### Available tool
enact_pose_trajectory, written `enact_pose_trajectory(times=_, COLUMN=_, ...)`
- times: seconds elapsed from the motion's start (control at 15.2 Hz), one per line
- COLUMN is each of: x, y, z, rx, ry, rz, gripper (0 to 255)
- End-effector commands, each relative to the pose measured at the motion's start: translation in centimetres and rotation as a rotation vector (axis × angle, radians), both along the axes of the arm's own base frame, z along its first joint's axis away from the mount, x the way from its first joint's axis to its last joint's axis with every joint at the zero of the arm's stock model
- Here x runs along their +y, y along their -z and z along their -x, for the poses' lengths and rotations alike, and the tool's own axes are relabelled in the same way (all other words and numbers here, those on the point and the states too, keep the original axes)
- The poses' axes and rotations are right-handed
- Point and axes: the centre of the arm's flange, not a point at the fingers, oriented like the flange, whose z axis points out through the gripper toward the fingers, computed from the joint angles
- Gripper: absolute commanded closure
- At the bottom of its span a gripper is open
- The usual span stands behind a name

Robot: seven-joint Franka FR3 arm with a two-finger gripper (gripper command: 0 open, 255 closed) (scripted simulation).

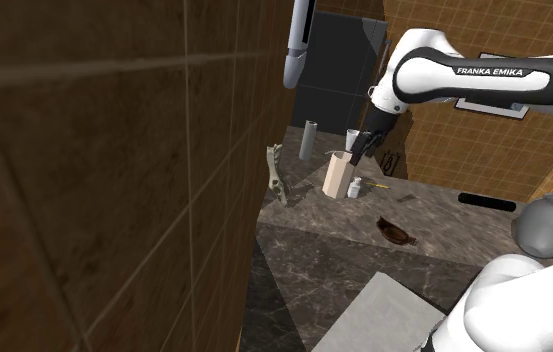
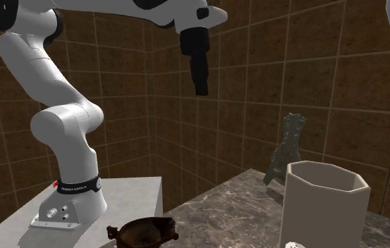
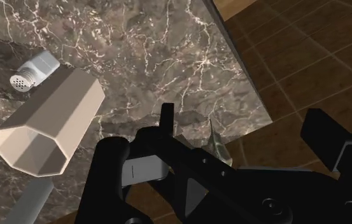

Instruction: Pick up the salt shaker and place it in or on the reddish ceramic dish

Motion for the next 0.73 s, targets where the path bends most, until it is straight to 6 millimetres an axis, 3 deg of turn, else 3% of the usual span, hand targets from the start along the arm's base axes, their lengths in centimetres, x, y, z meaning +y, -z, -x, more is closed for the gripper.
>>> enact_pose_trajectory(times=0.0, x=-2.0, y=1.5, z=-0.9, rx=0.010, ry=0.012, rz=0.006, gripper=0)
enact_pose_trajectory(times=0.66, x=-12.3, y=7.8, z=-6.0, rx=0.061, ry=0.071, rz=0.029, gripper=0)
